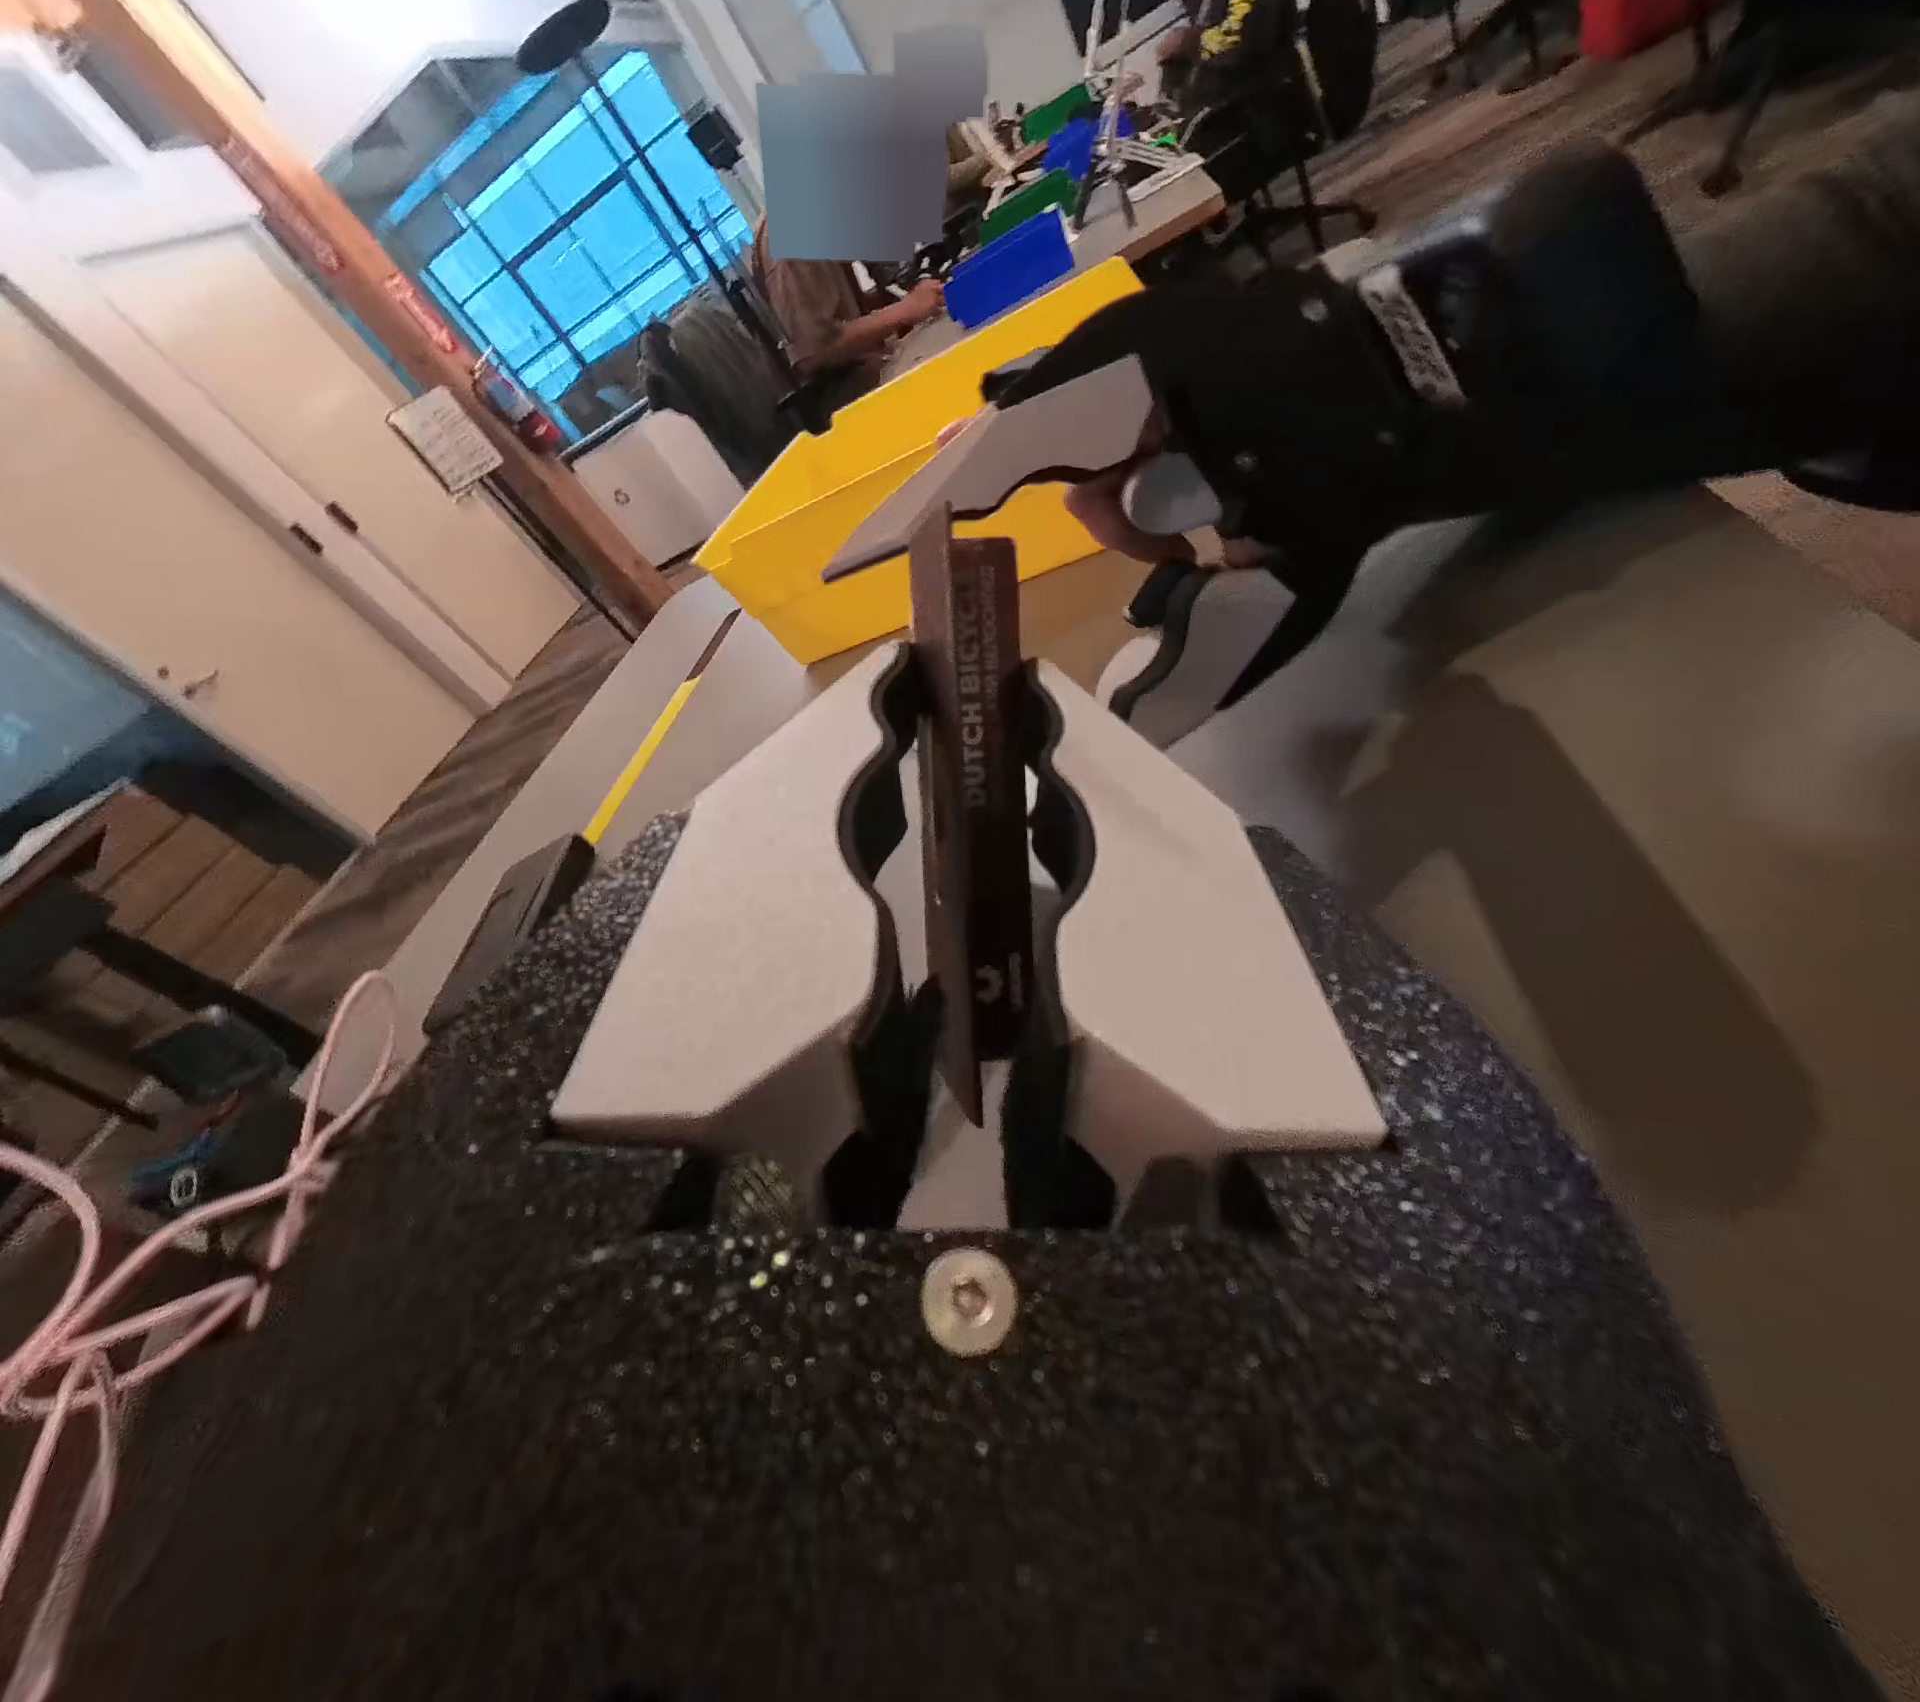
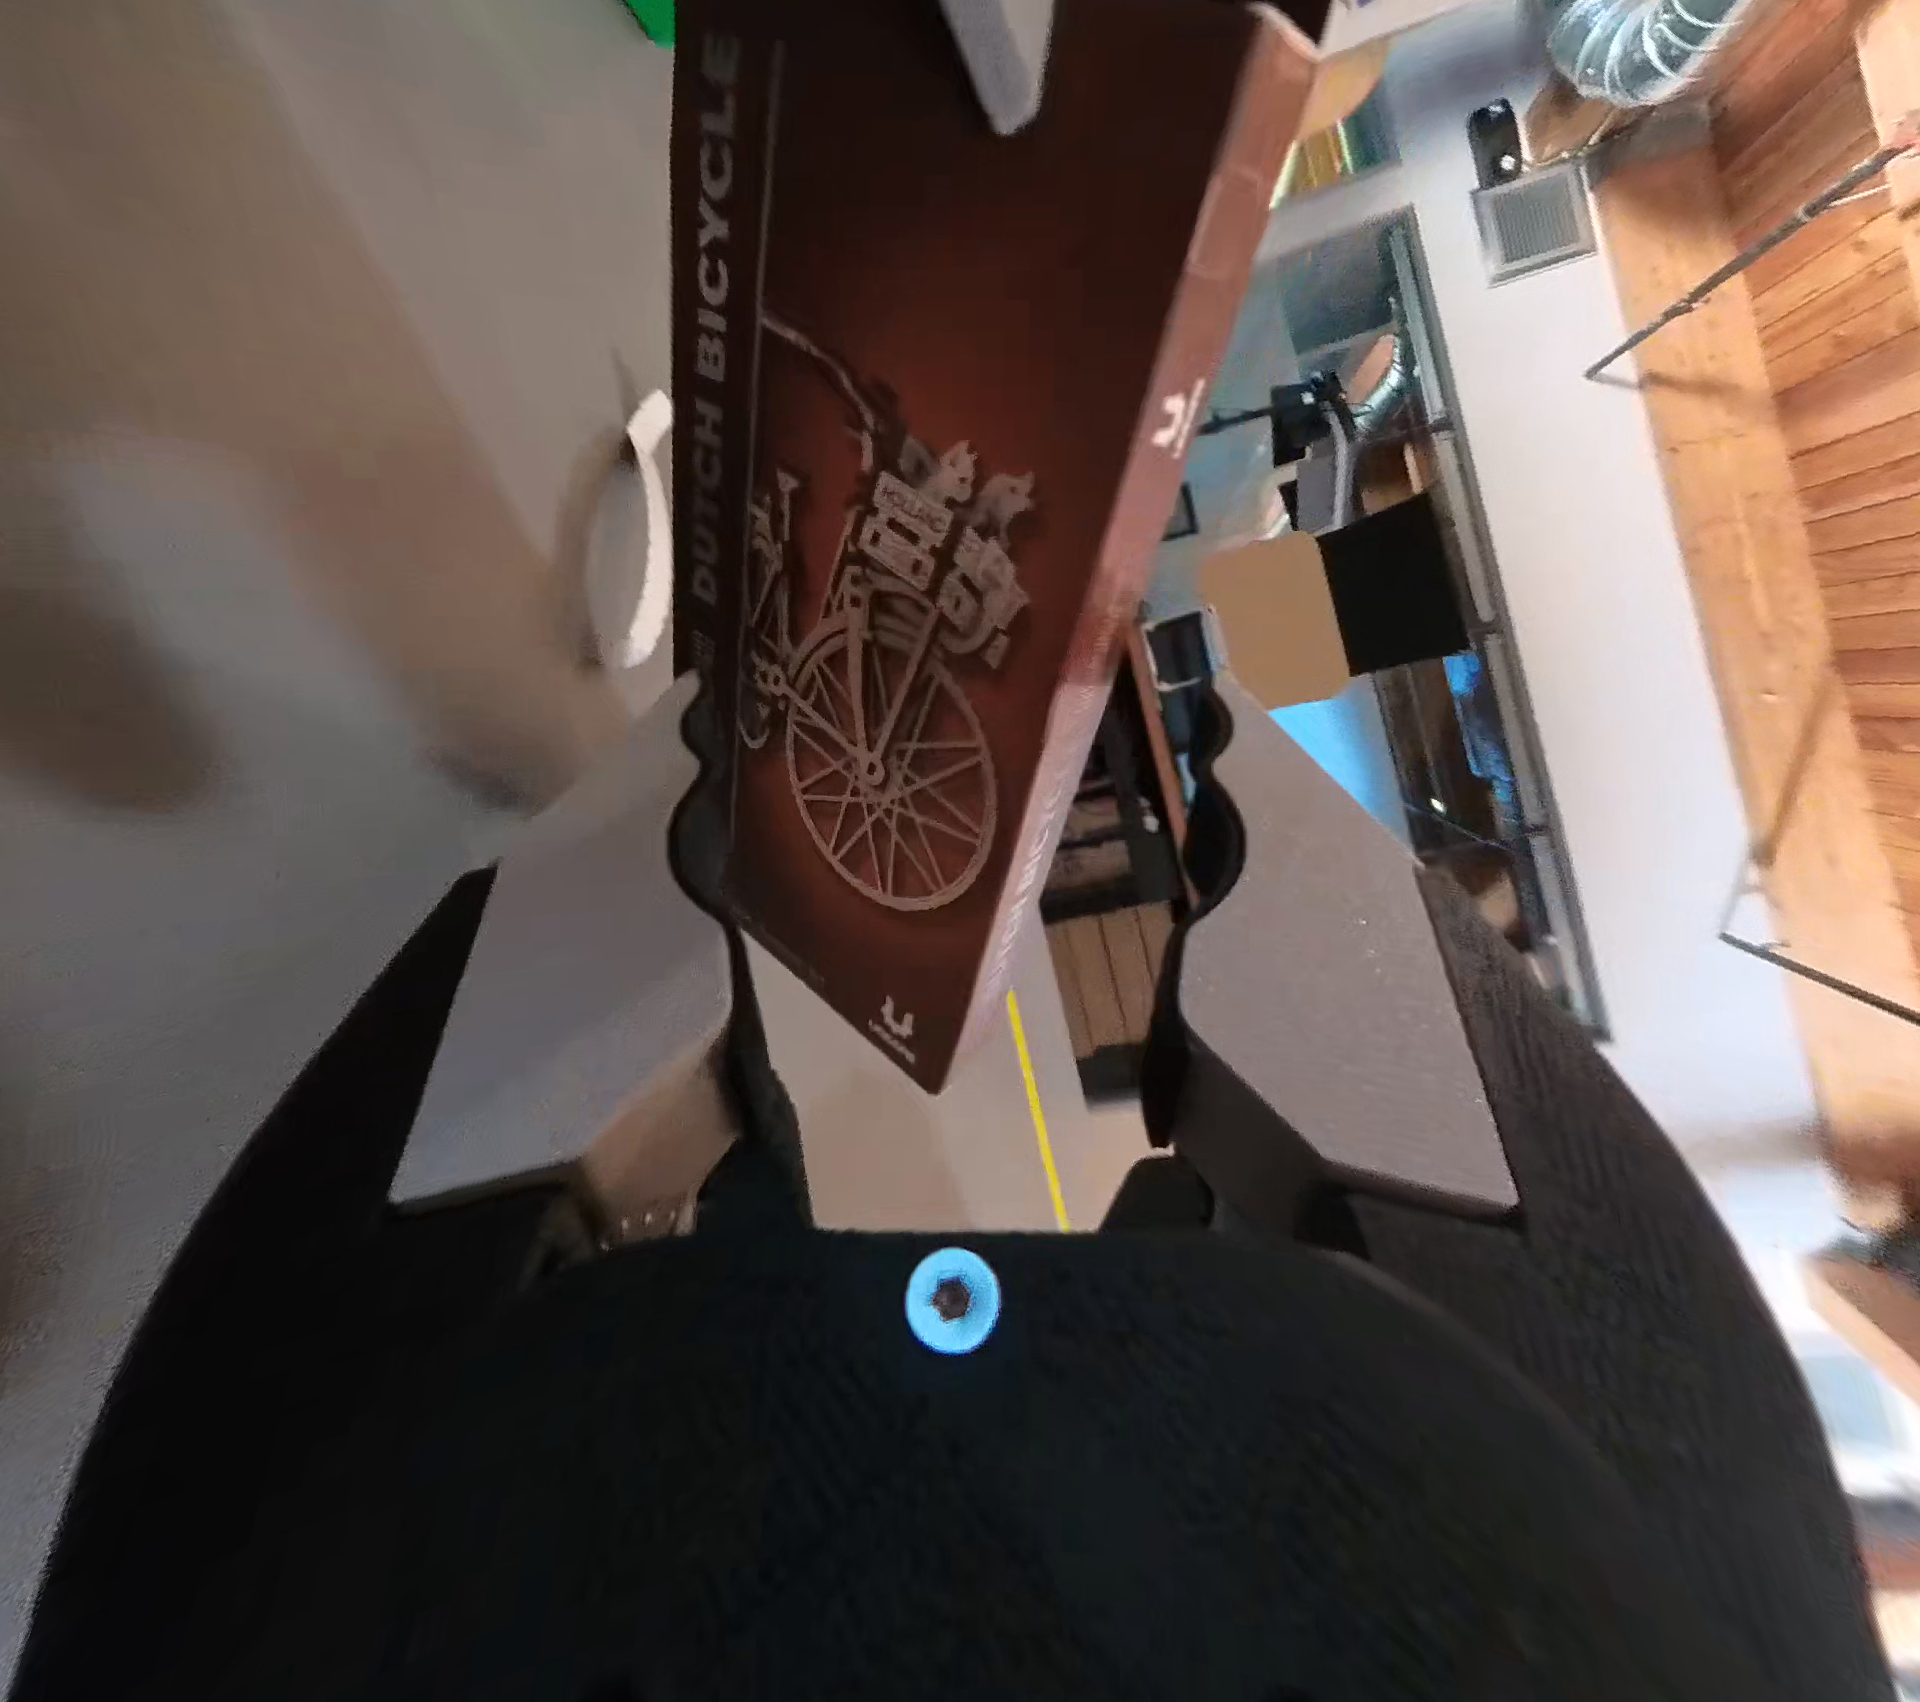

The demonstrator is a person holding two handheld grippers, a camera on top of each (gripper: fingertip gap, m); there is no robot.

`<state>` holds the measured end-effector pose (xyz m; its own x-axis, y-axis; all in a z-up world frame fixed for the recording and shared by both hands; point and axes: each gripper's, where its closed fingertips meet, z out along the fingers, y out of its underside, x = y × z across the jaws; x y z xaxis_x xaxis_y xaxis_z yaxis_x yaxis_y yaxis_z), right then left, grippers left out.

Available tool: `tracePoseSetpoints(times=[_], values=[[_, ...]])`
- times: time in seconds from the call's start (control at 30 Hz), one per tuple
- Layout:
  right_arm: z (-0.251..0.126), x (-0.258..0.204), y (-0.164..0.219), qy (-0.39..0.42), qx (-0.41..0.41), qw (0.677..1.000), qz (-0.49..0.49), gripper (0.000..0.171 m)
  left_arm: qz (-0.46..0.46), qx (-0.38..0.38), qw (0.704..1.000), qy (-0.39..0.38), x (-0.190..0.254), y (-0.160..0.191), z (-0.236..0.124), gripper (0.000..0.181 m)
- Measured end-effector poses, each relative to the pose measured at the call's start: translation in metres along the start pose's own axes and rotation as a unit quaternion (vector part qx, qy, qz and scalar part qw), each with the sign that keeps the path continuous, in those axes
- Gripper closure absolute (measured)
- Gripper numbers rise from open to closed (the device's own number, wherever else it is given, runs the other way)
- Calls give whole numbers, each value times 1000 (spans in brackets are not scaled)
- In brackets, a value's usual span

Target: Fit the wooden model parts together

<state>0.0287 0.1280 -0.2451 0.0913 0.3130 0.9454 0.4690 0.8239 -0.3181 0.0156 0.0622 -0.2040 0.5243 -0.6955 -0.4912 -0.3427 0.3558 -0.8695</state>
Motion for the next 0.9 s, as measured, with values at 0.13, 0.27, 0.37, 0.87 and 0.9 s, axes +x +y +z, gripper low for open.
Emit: tracePoseSetpoints(times=[0.13, 0.27, 0.37, 0.87, 0.9], values=[[-4, -3, -7, -19, 25, 999, 6, 104, 54, 13, 998, 40, 18, -1, -2, 164], [-5, -19, -12, -48, 30, 998, -29, 125, 87, 12, 994, 61, 30, 1, -5, 164], [-5, -23, -14, -46, 28, 997, -51, 131, 116, -11, 991, 60, 35, 9, -9, 164], [5, -33, -2, -17, -6, 994, -104, 152, 312, -112, 943, 14, 44, 49, -9, 164], [4, -35, -2, -25, 0, 995, -101, 152, 315, -112, 942, 18, 45, 49, -9, 164]])
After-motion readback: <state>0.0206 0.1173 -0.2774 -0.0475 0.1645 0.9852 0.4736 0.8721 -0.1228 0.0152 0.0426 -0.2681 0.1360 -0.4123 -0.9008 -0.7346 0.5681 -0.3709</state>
